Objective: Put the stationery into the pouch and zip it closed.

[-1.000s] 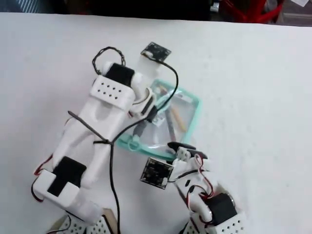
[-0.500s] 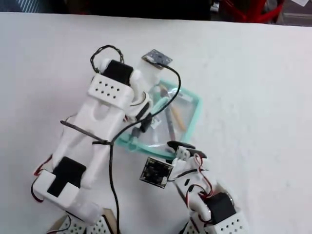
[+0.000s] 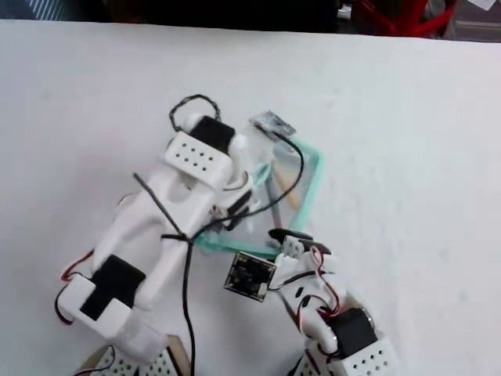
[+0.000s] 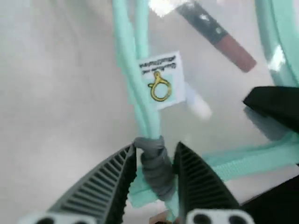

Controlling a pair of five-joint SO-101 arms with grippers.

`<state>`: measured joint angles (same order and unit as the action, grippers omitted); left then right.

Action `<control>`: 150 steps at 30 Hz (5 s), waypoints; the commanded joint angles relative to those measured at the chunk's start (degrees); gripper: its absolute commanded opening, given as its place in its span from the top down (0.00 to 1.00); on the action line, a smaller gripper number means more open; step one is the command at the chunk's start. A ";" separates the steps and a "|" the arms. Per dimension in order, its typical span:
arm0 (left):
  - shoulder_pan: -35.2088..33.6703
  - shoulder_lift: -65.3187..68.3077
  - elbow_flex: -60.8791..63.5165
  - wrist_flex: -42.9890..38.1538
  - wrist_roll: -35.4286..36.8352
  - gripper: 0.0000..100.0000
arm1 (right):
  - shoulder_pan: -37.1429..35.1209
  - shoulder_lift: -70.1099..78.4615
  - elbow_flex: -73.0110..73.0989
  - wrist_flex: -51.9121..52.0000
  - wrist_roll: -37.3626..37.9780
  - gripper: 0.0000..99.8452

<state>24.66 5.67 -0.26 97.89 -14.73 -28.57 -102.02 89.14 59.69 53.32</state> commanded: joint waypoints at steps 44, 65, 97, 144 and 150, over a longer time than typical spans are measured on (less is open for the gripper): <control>-6.81 -1.80 -64.18 0.62 12.22 0.98 | 18.24 29.58 -30.95 -5.23 -42.11 0.98; -23.78 -2.33 -37.01 -28.92 21.89 0.98 | 25.54 27.21 -26.90 -6.64 -46.42 0.98; -33.01 -2.15 -40.44 -29.63 21.98 0.98 | 27.12 26.86 -25.85 -6.90 -46.42 0.98; -53.58 10.33 4.22 -50.73 11.08 0.97 | 29.05 26.86 -13.27 -21.58 -46.42 0.98; -53.41 26.86 -9.93 -52.48 20.92 0.96 | 29.05 26.86 -12.13 -23.08 -46.42 0.98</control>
<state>-28.70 27.47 -1.41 44.97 2.07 0.09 -74.51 77.45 37.71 7.08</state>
